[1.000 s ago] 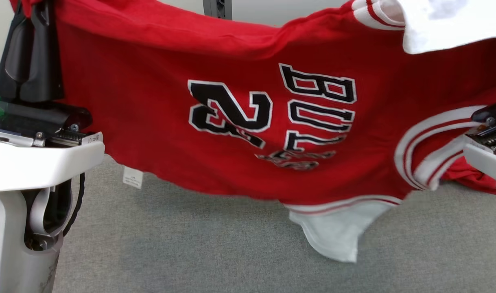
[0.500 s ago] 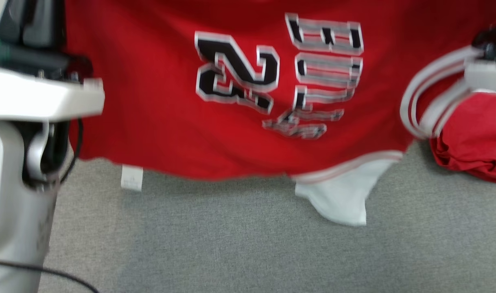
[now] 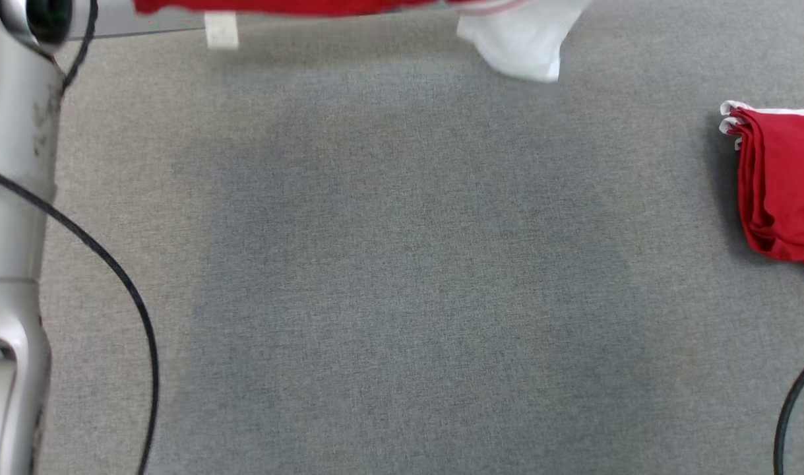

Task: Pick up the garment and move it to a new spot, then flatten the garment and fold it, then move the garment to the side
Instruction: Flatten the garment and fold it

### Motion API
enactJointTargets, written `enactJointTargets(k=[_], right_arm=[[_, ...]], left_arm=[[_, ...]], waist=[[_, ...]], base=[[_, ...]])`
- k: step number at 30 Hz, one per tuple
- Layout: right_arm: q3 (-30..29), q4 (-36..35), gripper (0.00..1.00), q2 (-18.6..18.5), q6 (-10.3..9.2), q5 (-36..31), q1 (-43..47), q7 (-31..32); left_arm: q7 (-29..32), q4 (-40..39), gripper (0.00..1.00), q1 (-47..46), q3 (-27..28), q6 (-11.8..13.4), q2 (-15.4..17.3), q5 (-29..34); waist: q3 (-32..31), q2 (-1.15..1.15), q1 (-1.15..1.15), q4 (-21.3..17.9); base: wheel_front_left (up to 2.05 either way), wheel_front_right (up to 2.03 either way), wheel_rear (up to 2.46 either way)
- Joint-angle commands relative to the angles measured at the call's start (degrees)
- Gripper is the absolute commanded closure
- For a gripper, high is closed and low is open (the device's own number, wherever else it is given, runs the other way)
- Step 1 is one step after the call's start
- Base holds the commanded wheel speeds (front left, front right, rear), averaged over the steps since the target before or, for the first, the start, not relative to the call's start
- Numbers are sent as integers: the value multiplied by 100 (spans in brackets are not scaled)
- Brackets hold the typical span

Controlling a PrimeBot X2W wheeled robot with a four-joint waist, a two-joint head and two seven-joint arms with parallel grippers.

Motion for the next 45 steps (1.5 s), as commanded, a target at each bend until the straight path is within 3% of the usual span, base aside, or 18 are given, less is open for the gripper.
enactJointTargets(k=[1, 4, 12, 15, 20, 26, 31, 36, 45], right_arm=[[40, 306, 100, 73, -1, 9, -190, -59], [146, 875, 100, 290, -1, 117, -462, -81], [555, 1458, 100, 556, -1, 382, -613, -119], [750, 1172, 100, 548, 0, 644, -336, -116], [986, 256, 100, 279, -1, 1153, 861, -105], [508, -1275, 100, -93, 0, 1578, 3047, -106], [28, -2243, 100, -115, 0, 1660, 4957, -107], [-166, -2888, 100, -118, 0, 1631, 6481, -37], [-654, -4006, 100, 93, 0, 1364, 8452, 741]], left_arm=[[14, 344, 100, -269, -20, -52, -4, 13], [99, 1103, 100, -552, -86, -133, -51, -39], [-18, 2059, 100, -736, -237, -296, -158, -199], [-213, 2204, 100, -454, -342, -337, -200, -266], [-496, 1969, 100, 534, -340, -350, -204, -481], [-518, 481, 100, 2359, 30, -281, -98, -509], [-520, -929, 100, 4105, 403, -67, -31, -472], [-419, -2006, 100, 5541, 436, 133, 132, -438], [554, -3949, 100, 7563, 481, 949, 368, -439]], waist=[[31, 0, 0, -18], [99, 0, 0, -46], [353, 0, 0, -50], [371, 0, 0, -32], [256, 0, 0, -2], [127, 0, 0, 30], [-87, 0, 0, -26], [-338, 0, 0, -70], [-728, 0, 0, -90]], base=[[0, 0, 0], [0, 0, 0], [0, 0, 0], [0, 0, 0], [0, 0, 0], [0, 0, 0], [0, 0, 0], [0, 0, 0], [0, 0, 0]])
